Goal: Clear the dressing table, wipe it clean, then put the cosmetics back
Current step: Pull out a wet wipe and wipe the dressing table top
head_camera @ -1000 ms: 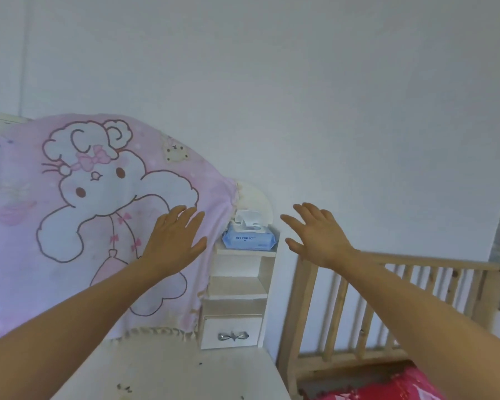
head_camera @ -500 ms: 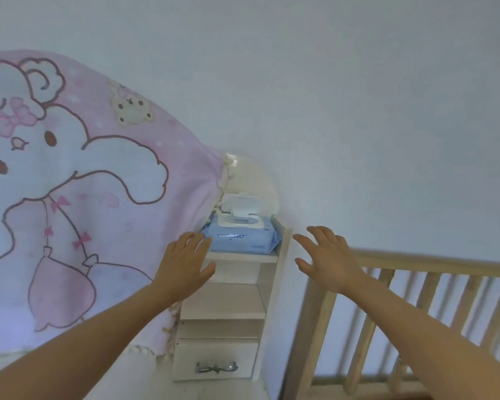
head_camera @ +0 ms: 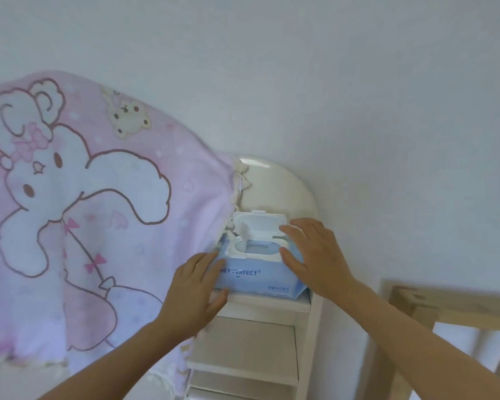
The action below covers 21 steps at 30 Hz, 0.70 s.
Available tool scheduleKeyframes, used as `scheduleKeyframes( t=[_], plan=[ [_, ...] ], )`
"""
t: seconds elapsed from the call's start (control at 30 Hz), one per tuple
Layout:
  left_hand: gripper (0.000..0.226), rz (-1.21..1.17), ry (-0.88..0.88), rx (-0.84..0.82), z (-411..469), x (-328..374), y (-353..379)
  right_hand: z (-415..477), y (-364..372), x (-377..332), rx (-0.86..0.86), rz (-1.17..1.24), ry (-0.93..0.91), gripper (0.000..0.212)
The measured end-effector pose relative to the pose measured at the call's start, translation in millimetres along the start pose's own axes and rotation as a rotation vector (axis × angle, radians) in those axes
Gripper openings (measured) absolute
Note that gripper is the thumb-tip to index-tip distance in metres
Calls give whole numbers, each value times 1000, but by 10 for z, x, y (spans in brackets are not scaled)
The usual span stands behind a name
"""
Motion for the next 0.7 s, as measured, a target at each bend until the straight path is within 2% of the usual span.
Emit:
scheduleKeyframes(
  t=[0.1,0.17,0.23,0.33,0.43,0.5,0.57,0.7],
  plan=[
    [50,-29,-86,32,272,-107,-8,256,163,89,-72,66,47,39],
    [70,-68,-168,-45,386,-151,83,301,275,276,-136,127,166,28],
    [87,-82,-214,-184,405,-167,243,297,309,402,-125,143,240,19],
    [93,-108,-206,-228,371,-123,370,273,387,405,-210,176,300,16],
    [88,-138,-248,-191,321,-131,438,261,516,277,-364,199,277,18],
    [69,-98,-199,-110,301,-95,415,291,585,177,-422,214,227,20],
    [51,-53,-177,-97,260,-105,418,327,689,123,-472,192,183,22],
    [46,-20,-170,-79,236,-103,425,354,873,98,-583,125,77,19]
  ],
)
Point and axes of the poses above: each hand's wrist, its own z-axis towards the middle knuckle, its own y-axis out of the palm, x = y × z, the point moved 8 cm from there along z, towards the middle knuckle, and after that the axes turned 9 degrees about x, right-handed, at the moved point
